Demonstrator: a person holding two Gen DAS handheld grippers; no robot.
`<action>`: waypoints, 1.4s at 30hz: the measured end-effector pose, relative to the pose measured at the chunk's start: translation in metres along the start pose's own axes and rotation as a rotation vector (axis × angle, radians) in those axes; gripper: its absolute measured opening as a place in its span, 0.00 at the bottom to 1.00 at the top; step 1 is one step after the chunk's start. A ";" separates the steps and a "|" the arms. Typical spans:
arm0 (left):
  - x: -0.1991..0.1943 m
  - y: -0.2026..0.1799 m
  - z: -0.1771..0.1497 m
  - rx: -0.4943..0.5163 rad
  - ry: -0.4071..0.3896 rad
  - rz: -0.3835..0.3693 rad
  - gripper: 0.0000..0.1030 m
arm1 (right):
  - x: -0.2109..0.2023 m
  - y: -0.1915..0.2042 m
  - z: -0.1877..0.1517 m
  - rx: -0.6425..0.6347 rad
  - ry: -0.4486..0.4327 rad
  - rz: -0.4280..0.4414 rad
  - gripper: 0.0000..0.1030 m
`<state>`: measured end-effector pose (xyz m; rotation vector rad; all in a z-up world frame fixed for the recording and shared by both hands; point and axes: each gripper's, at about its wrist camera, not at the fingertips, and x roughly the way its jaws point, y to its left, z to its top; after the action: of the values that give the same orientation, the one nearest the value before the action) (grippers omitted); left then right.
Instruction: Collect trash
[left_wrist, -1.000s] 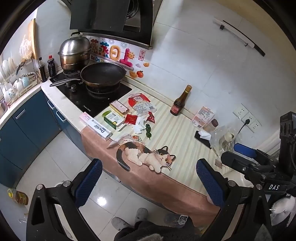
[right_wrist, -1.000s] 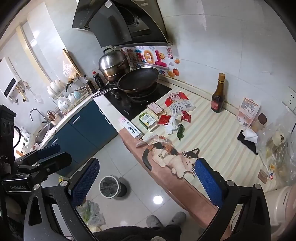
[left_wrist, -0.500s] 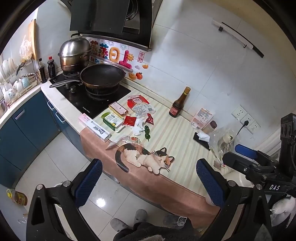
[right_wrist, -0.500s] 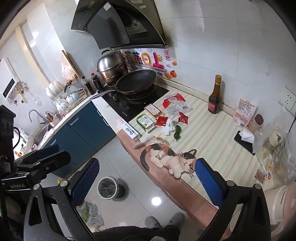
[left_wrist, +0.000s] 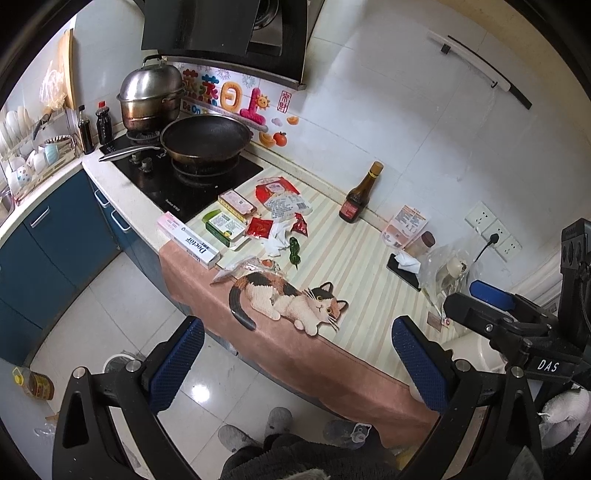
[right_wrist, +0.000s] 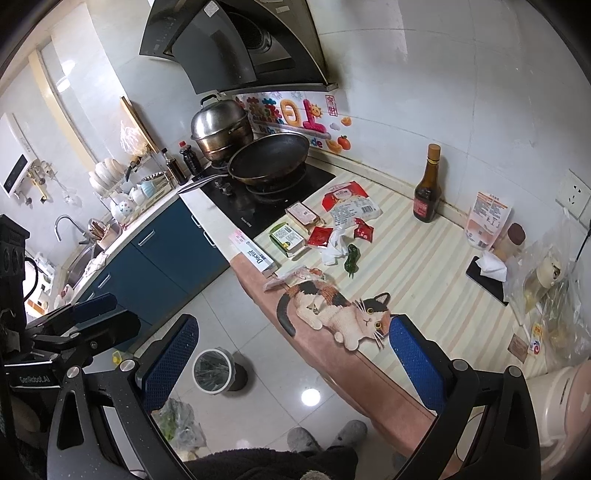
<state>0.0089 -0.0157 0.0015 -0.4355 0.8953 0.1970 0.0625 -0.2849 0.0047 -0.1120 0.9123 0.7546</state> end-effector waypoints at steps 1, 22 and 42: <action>0.003 0.002 -0.005 0.000 0.003 -0.001 1.00 | 0.001 -0.001 0.000 0.002 0.003 0.000 1.00; 0.008 -0.004 -0.010 0.003 0.012 -0.009 1.00 | 0.009 -0.007 -0.008 0.014 0.015 0.001 1.00; 0.008 -0.016 -0.007 0.009 0.010 -0.017 1.00 | 0.008 -0.010 -0.008 0.016 0.012 0.004 1.00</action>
<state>0.0146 -0.0330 -0.0039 -0.4360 0.9017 0.1757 0.0662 -0.2913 -0.0086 -0.1005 0.9306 0.7507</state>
